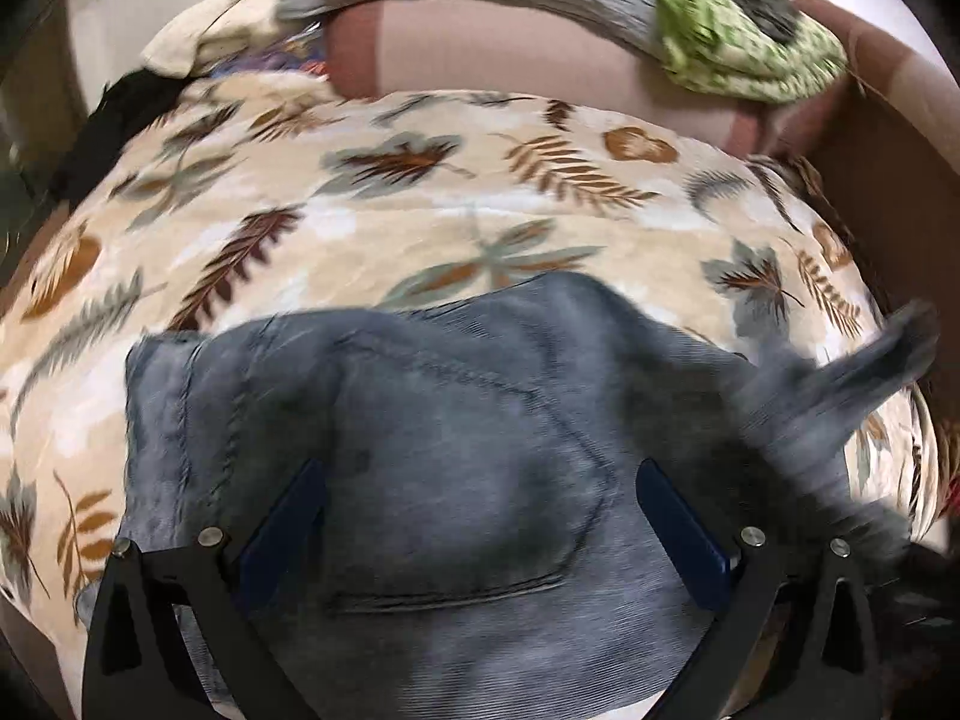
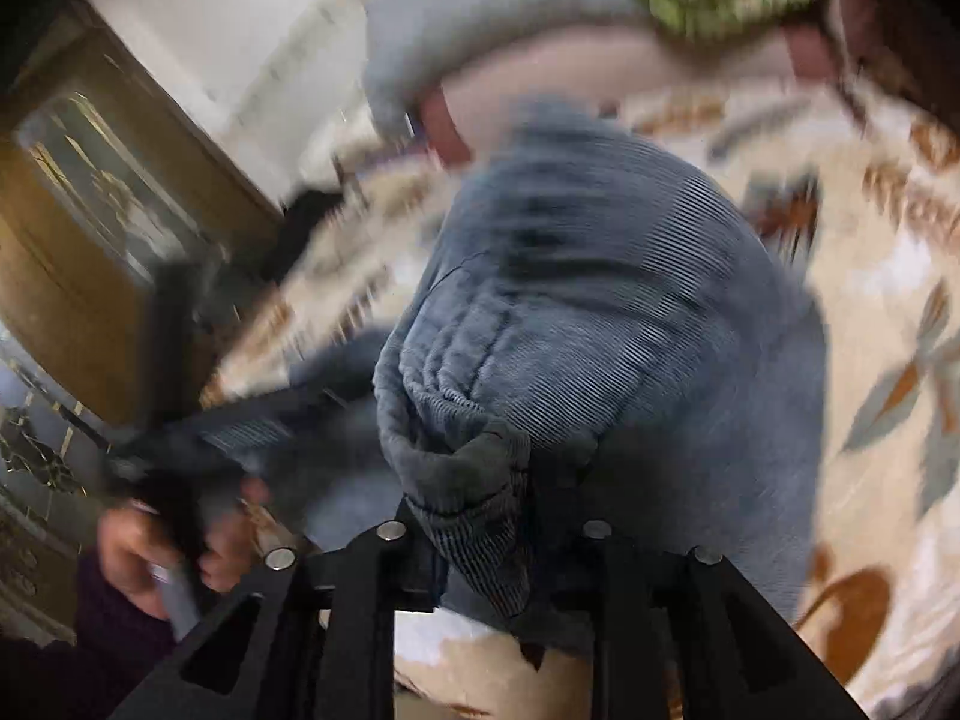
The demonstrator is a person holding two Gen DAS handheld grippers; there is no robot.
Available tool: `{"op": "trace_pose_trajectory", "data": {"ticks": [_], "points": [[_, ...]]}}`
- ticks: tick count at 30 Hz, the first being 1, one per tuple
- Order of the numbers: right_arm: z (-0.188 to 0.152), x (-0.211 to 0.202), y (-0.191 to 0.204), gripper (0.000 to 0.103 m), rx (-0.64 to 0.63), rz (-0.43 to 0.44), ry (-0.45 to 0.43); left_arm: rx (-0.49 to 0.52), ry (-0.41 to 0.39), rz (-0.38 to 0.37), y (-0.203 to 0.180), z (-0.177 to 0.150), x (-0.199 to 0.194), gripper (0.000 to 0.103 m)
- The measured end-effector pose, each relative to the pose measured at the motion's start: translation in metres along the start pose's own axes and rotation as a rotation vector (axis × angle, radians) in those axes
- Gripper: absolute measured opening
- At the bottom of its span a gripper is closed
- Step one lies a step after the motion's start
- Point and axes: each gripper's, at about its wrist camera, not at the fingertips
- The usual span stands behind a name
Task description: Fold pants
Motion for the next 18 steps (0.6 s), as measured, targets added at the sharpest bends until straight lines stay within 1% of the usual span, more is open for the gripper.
{"op": "trace_pose_trajectory", "data": {"ticks": [1, 2, 3, 4, 6, 7, 8, 9, 10, 11, 12, 13, 14, 15, 16, 18], "points": [[-0.005, 0.014, -0.005, 0.05, 0.034, 0.023, 0.067, -0.011, 0.009, -0.006, 0.006, -0.002, 0.002, 0.103], [-0.009, 0.021, -0.009, 0.053, 0.064, 0.062, 0.105, -0.012, 0.013, -0.008, 0.009, -0.004, 0.003, 0.103], [-0.011, 0.022, -0.012, 0.053, 0.077, 0.079, 0.113, -0.005, 0.019, -0.012, 0.009, -0.006, 0.004, 0.103], [-0.013, 0.019, -0.011, 0.053, 0.075, 0.089, 0.104, 0.002, 0.017, -0.016, 0.008, -0.008, 0.003, 0.103], [-0.009, 0.005, -0.014, 0.053, 0.064, 0.151, 0.083, 0.008, 0.0, -0.024, 0.007, -0.01, -0.004, 0.103], [-0.008, -0.005, -0.017, 0.053, 0.069, 0.182, 0.056, 0.01, -0.008, -0.029, 0.005, -0.011, -0.007, 0.103], [-0.004, -0.017, -0.02, 0.054, 0.077, 0.202, 0.007, 0.017, -0.022, -0.044, -0.001, -0.014, -0.012, 0.103], [0.002, -0.029, -0.024, 0.054, 0.082, 0.192, -0.049, 0.032, -0.027, -0.056, -0.007, -0.017, -0.015, 0.103], [0.012, -0.036, -0.026, 0.054, 0.079, 0.148, -0.086, 0.049, -0.032, -0.062, -0.014, -0.019, -0.017, 0.103], [0.022, -0.038, -0.028, 0.054, 0.067, 0.095, -0.099, 0.065, -0.047, -0.067, -0.024, -0.022, -0.02, 0.103], [0.031, -0.037, -0.029, 0.053, 0.055, 0.052, -0.103, 0.072, -0.057, -0.07, -0.03, -0.025, -0.022, 0.103], [0.038, -0.031, -0.028, 0.052, 0.045, 0.037, -0.096, 0.096, -0.062, -0.068, -0.041, -0.029, -0.02, 0.103], [0.047, -0.027, -0.029, 0.046, 0.032, 0.039, -0.086, 0.123, -0.045, -0.058, -0.05, -0.033, -0.016, 0.103], [0.055, -0.019, -0.028, 0.038, 0.017, 0.027, -0.077, 0.146, -0.024, -0.054, -0.058, -0.038, -0.011, 0.103], [0.063, -0.011, -0.026, 0.036, 0.002, 0.002, -0.066, 0.163, -0.007, -0.056, -0.064, -0.043, -0.007, 0.103], [0.077, 0.005, -0.021, 0.035, -0.024, -0.028, -0.044, 0.188, 0.017, -0.055, -0.072, -0.053, -0.001, 0.103]]}}
Point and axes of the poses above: each gripper's, at about its wrist camera, not at the fingertips, and x roughly the way its jaws point, y to its left, z to its top, and after that the axes turned 2 degrees about -x, right-handed
